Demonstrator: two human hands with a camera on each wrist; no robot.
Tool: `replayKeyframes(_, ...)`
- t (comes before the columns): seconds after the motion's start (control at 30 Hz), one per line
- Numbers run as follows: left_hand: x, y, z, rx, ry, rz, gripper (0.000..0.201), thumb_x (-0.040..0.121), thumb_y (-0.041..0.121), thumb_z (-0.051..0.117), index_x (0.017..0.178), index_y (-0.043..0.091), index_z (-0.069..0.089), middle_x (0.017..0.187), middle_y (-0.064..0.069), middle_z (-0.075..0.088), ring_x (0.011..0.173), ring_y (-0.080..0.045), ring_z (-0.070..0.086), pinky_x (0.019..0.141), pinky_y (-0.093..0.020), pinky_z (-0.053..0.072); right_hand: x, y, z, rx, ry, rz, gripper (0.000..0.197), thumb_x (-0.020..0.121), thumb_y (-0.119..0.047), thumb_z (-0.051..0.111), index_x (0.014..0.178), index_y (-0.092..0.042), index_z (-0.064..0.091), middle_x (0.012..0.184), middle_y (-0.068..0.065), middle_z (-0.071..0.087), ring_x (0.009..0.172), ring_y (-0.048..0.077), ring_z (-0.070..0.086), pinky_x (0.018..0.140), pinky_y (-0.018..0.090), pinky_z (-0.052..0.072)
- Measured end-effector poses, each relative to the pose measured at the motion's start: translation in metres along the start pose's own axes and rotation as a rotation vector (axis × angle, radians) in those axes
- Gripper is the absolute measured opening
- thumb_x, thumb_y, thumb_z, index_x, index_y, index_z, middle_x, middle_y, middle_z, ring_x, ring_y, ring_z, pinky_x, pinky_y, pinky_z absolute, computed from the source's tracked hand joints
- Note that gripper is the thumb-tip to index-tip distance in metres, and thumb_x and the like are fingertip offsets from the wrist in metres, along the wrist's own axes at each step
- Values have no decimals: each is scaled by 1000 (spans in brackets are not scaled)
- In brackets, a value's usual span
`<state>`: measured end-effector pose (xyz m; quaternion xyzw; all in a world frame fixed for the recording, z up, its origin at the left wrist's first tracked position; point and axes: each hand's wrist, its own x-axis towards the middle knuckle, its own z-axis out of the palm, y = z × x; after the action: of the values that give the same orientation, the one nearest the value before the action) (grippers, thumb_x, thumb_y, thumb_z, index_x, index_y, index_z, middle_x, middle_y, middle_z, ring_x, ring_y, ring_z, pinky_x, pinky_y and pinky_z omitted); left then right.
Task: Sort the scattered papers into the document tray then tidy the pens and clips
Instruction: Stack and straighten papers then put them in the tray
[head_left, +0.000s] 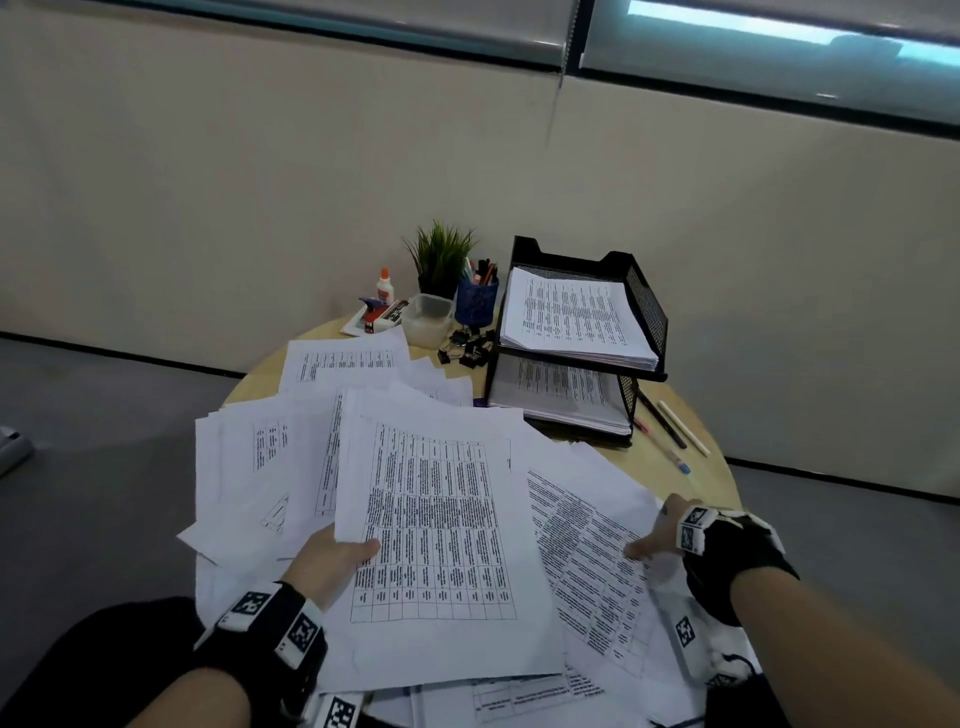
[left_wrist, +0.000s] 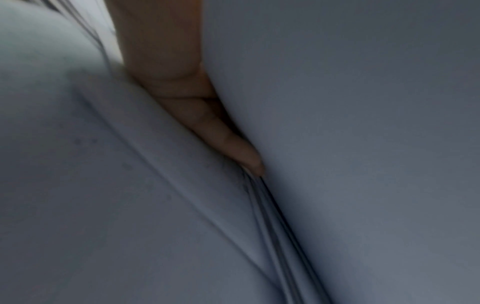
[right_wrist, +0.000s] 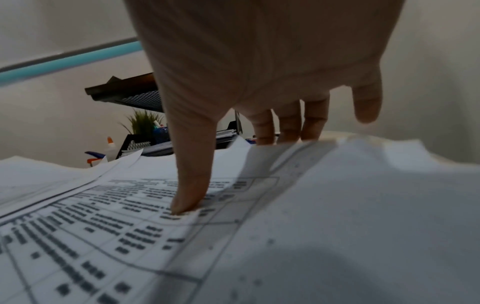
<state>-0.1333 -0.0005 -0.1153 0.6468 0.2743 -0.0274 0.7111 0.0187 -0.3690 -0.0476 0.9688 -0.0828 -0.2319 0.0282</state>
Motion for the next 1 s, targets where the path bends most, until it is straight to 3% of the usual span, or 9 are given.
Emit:
replayKeyframes(0.1,-1,0,0,-14,-7,0,46,87,-3,59,131,-6,45,123,-17,56,108,-26,50,106,-38,33,-6,8,5,-29,-5,-5,96,56,-78,64,128,-17,43,128,8,47,114,26,52,91,36,46)
replayKeyframes(0.17,-3,1,1,-10,-7,5,46,87,-3,59,131,-7,44,118,-16,57,107,-25,50,104,-37,34,-7,12,6,-26,16,-14,74,66,-66,64,119,-19,47,124,6,50,109,25,54,90,34,48)
replayKeyframes(0.3,-6,1,1,-11,12,5,47,88,-3,58,132,-6,44,127,-19,55,107,-23,49,105,-38,33,-20,17,-8,77,52,-75,22,86,-34,60,88,-15,49,97,2,55,90,22,51,66,24,40)
replayKeyframes(0.37,-5,2,0,-6,30,-2,47,88,-3,58,132,-7,44,130,-18,53,112,-27,50,106,-38,32,-27,21,-17,121,88,-95,19,88,-27,60,95,-12,51,102,7,55,94,23,53,70,26,42)
replayKeyframes(0.47,-6,4,-1,-4,52,-11,47,88,-3,59,132,-7,44,130,-18,53,122,-32,49,107,-39,32,-38,34,-29,215,167,-101,37,88,-24,61,124,-13,57,127,9,57,115,26,55,90,26,43)
replayKeyframes(0.63,-7,5,-1,3,71,-12,48,87,-4,59,132,-7,44,131,-18,53,122,-32,49,106,-38,33,-60,53,-50,390,287,-168,17,88,-15,61,101,-16,71,91,5,62,92,23,58,75,24,38)
replayKeyframes(0.7,-9,4,-1,29,88,-6,45,87,-1,60,130,-7,47,129,-17,54,119,-31,51,103,-36,34,-69,59,-62,459,352,-171,23,89,-15,60,108,-13,71,93,7,64,90,24,58,76,27,41)
replayKeyframes(0.83,-15,6,-2,134,131,44,36,89,5,60,123,-6,54,123,-17,59,101,-23,52,90,-29,35,-92,71,-93,544,484,-147,28,89,-16,61,115,-9,68,113,15,67,108,32,59,85,32,42)
replayKeyframes(1.0,-24,10,-2,158,125,49,36,91,6,57,124,-8,52,122,-19,58,97,-19,48,85,-25,33,-117,94,-133,740,638,-208,23,87,-12,65,108,-4,69,93,11,67,89,23,61,74,24,40)
